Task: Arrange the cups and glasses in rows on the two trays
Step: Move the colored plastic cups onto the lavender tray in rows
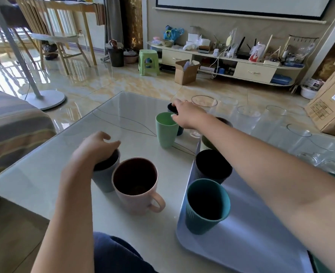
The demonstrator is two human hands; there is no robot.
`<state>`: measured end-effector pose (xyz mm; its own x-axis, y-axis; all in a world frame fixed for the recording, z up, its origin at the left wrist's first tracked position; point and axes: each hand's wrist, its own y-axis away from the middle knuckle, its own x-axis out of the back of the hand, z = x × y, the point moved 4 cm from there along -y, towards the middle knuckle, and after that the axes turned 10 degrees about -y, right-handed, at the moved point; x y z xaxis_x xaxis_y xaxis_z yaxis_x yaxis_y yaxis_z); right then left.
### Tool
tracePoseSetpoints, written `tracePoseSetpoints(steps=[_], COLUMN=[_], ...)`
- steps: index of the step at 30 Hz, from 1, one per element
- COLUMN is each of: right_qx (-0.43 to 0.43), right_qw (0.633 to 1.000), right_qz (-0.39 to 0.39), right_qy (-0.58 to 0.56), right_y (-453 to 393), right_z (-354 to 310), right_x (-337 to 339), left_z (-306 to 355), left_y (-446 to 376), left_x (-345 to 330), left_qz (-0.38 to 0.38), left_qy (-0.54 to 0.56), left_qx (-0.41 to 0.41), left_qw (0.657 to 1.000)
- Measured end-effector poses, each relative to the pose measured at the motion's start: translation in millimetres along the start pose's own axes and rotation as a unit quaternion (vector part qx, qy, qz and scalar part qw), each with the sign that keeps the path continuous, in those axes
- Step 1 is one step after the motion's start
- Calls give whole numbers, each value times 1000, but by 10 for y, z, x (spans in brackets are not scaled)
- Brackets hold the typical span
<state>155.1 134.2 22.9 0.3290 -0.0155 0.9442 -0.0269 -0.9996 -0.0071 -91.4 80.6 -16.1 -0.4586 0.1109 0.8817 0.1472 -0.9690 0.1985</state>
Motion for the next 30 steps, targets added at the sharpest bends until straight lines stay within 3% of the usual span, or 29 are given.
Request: tracePoseSetpoints(steps=[4, 7, 11, 16, 21, 26, 30], right_qx=[-83, -92, -51, 19, 38, 31, 28], right_qw=[993, 992, 996, 995, 992, 989, 986], right_qz=[-71, -78, -71, -87, -101, -100, -90], right_qy=[-35, -34, -13, -35, -66, -101, -140], right_y=[-210, -272, -264, -96, 64, 153, 173], right_z=[57, 64, -20, -118, -153, -135, -161], right_x=[-187, -270, -398, -445, -450, -452, -433], left_z=[-116, -166, -44, 241, 350, 388, 566], left_y=[-17, -80, -174, -180, -204, -139, 3], left_x=[56, 31, -5, -97, -190, -6, -44], left_qz=[5, 26, 38, 50, 52, 184, 111], left_qy=[60, 50, 22, 28, 73, 11, -24], left_qx=[-9, 1, -11, -113, -156, -194, -200], left_qw=[998, 998, 999, 992, 984, 964, 973])
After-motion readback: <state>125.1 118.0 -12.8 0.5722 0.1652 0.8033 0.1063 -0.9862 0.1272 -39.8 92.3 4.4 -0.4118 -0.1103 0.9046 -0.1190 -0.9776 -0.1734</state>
